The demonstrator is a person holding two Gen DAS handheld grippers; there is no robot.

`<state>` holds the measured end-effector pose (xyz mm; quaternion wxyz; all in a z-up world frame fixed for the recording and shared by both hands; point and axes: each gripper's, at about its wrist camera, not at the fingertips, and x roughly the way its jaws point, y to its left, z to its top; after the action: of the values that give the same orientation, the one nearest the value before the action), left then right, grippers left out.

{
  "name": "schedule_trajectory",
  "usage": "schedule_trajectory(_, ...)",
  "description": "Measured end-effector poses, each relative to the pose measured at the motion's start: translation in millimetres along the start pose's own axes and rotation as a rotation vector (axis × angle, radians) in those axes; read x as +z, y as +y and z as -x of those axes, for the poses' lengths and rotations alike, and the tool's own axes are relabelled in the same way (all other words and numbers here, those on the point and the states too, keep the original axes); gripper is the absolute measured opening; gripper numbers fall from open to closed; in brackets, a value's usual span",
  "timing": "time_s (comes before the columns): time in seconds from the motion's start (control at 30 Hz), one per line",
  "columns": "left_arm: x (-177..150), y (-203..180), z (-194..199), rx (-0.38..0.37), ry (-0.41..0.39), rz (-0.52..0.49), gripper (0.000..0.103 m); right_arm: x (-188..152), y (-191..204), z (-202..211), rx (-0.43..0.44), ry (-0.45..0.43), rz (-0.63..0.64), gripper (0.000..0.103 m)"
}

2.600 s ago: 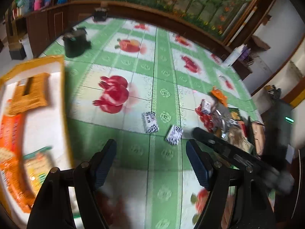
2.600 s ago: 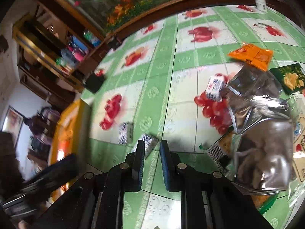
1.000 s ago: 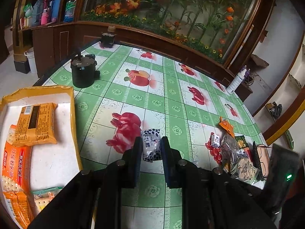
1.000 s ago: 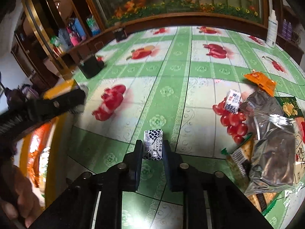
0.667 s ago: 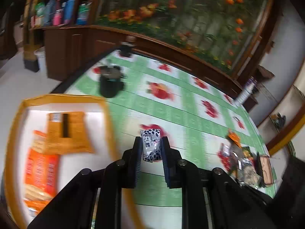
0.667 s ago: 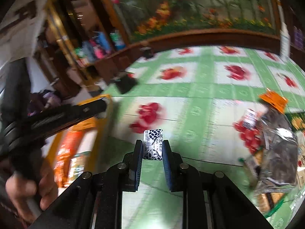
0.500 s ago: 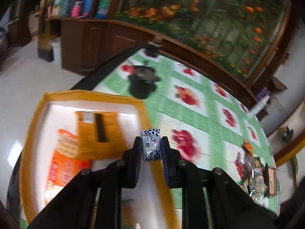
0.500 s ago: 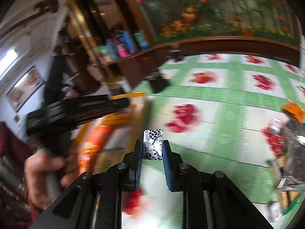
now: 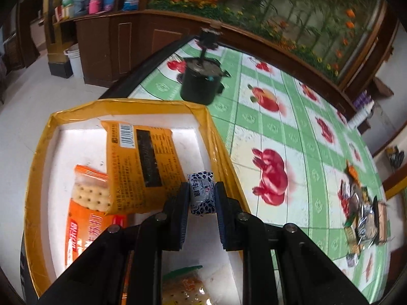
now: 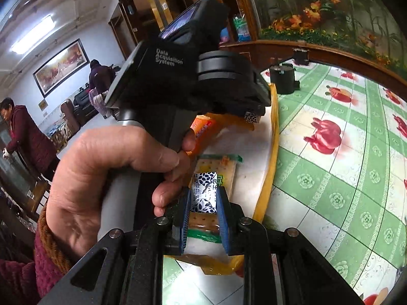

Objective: Organize snacks
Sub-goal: 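Carry both small packets over the tray and open both grippers to drop them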

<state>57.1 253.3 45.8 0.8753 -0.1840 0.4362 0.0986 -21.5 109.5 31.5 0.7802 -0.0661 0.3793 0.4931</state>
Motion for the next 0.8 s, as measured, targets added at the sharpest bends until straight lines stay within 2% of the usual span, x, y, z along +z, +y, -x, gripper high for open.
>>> schedule_trajectory(0.1,-2.1,-0.5,-1.9,0.019,0.007,-0.010,0.019,-2.1,-1.7,-1.6,-0.013,0.004,0.010,0.023)
schedule_trajectory(0.37,-2.9,0.9,-2.3,0.010,0.013,-0.006,0.021,-3.4,-4.3,-5.3,-0.026,0.018,0.007,0.023)
schedule_trajectory(0.53,-3.2,-1.4,-2.7,0.003,0.014,-0.012,0.030,-3.3,-4.6,-5.5,-0.027,0.021,0.008,0.025)
schedule_trajectory(0.6,-3.4,-1.3,-1.9,0.004,0.012,-0.011,0.031,-2.8,-4.8,-4.5,-0.022,0.020,0.005,0.029)
schedule_trajectory(0.8,-2.0,-1.3,1.9,-0.005,-0.005,0.007,0.037,-2.1,-6.4,1.5,-0.027,0.002,-0.003,0.031)
